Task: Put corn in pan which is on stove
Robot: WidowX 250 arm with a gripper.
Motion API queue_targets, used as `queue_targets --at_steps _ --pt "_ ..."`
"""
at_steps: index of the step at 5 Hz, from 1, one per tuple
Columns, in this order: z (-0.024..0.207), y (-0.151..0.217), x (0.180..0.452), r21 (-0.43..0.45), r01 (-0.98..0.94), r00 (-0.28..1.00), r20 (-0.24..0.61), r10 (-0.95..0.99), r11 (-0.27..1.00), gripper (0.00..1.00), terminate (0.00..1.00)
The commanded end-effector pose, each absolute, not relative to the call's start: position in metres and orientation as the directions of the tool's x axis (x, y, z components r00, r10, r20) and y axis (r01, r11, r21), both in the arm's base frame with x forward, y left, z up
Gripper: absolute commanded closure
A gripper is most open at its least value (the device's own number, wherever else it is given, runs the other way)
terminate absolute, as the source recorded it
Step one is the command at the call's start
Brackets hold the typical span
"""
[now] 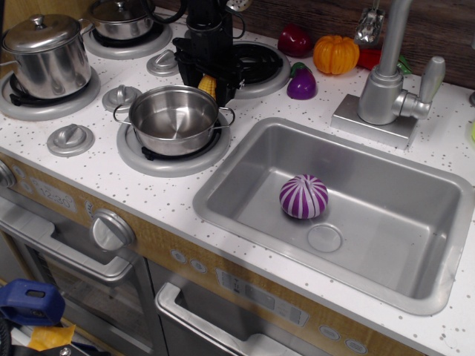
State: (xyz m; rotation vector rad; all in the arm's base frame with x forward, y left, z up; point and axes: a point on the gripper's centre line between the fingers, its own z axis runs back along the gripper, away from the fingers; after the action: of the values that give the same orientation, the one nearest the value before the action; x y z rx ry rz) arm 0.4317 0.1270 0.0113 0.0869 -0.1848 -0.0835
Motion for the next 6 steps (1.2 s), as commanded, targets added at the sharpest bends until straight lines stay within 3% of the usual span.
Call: queue_targets --at_steps 1,3,4,6 --pt "0.057 0.131 0.439 0.191 0.065 0.959 0.26 -0.114 0.979 1.0 0.0" --pt "0.116 0.138 0.42 0.331 0.024 0.964 0.243 -0.109 0.943 1.0 0.0" --pt "0.124 0.136 0.406 0.361 -0.011 0.965 0.249 -0.085 0.932 1.0 0.0" --pt "0.109 0.137 0.373 0.317 -0.093 0.969 0.246 0.013 0.944 1.0 0.0"
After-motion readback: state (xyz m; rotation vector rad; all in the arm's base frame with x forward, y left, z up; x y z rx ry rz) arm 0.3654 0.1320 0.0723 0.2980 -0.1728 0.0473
